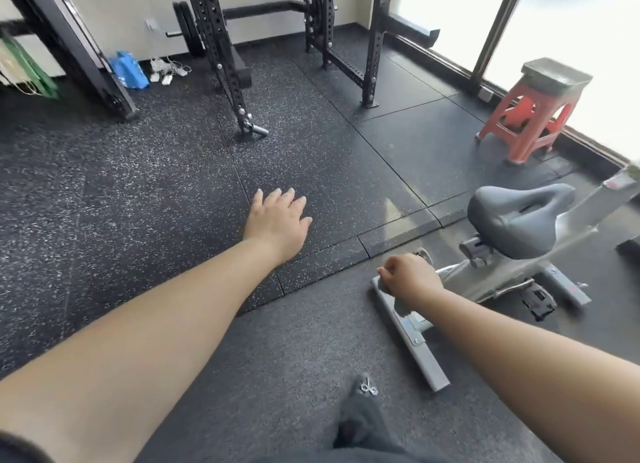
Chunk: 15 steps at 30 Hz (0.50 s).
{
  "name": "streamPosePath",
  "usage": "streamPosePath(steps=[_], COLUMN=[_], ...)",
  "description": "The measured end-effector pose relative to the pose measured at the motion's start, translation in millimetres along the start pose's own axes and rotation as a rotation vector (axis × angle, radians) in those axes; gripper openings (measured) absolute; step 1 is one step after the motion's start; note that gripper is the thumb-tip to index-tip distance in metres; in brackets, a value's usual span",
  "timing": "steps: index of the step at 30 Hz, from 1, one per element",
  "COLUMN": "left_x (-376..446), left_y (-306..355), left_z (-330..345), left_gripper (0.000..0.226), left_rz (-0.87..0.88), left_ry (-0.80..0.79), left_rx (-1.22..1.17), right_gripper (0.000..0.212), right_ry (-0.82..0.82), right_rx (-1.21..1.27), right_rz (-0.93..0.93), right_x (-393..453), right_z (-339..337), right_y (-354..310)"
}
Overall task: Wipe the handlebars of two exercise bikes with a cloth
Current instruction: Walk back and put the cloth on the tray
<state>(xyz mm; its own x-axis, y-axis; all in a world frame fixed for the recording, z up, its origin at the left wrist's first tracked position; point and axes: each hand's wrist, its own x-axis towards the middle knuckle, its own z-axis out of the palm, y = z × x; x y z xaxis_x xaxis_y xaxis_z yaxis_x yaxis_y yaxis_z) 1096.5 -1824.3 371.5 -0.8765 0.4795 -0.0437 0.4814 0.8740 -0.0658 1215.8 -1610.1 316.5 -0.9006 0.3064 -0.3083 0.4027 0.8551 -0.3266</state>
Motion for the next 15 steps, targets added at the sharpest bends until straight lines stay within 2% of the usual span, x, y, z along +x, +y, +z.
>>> streamPosePath(steps=[6, 11, 15], left_x=[90.4, 176.7, 216.5], left_y=[8.4, 26.6, 32.1], left_z=[-4.7, -29.8, -29.4], left_gripper=[0.057, 0.056, 0.056], left_rz=[0.05, 0.099, 0.143], left_ry=[-0.022, 0.043, 0.052], left_rx=[0.069, 0.039, 0.011], right_gripper=[0.019, 0.012, 0.03], right_ry=[0.01, -0.015, -0.025], right_rx=[0.088, 0.122, 0.146], right_rz=[0.054, 0.113, 0.096], right_x=[78.4, 147.0, 195.7], right_z=[-29.2, -47.8, -64.4], right_y=[13.3, 35.0, 37.7])
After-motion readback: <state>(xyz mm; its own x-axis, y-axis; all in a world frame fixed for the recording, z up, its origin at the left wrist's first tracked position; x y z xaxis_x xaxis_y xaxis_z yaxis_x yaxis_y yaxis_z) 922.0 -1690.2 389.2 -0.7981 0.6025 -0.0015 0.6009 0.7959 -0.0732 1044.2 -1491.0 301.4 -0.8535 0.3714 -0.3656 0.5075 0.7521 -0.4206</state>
